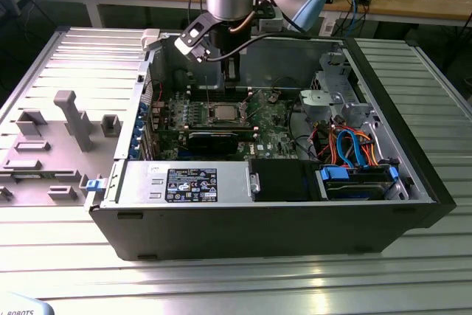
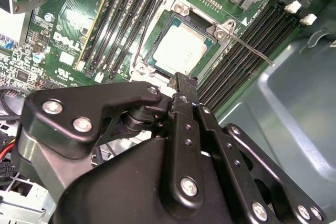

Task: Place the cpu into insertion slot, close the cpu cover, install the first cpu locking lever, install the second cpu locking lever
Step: 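Close the cpu cover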

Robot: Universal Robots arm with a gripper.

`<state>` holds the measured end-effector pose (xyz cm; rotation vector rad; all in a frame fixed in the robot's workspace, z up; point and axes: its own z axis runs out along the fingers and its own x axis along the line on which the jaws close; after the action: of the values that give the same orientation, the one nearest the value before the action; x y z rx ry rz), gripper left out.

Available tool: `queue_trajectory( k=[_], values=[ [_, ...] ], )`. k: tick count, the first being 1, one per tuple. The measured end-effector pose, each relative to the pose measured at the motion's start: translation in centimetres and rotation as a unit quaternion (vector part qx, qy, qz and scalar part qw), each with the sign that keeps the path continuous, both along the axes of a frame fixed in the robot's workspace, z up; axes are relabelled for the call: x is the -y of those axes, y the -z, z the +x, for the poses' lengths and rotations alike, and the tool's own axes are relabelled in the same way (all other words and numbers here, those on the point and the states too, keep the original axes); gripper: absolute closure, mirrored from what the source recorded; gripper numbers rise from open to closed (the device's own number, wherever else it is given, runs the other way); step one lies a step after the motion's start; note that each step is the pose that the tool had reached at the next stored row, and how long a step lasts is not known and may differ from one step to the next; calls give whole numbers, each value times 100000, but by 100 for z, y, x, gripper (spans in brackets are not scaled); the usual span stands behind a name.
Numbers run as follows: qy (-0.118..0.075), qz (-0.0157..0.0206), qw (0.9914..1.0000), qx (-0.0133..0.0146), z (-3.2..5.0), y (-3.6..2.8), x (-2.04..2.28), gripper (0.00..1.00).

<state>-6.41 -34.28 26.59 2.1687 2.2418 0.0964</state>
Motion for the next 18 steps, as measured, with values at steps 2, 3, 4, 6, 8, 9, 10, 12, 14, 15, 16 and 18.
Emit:
queue_trajectory(
  k=[2,3,4,6,8,9,10,12,14,15,16,18],
  values=[
    [-1,-4,100000,-1,0,-14,0,89],
    [-2,-2,100000,-1,0,-25,0,89],
    [0,-5,100000,-2,0,-33,0,89],
    [-2,-4,100000,-1,0,-45,0,89],
    [-1,-4,100000,0,0,-65,0,89],
    [0,-2,100000,1,0,-72,0,89],
    [-3,-3,100000,-1,0,-88,0,89],
    [-1,0,100000,0,0,-102,0,89],
    [0,-3,100000,-1,0,-125,0,89],
    [-2,-6,100000,-2,0,-136,0,89],
    [-1,1,100000,-7,0,-142,0,89],
    [-1,9,100000,8,0,-152,0,89]
  ],
)
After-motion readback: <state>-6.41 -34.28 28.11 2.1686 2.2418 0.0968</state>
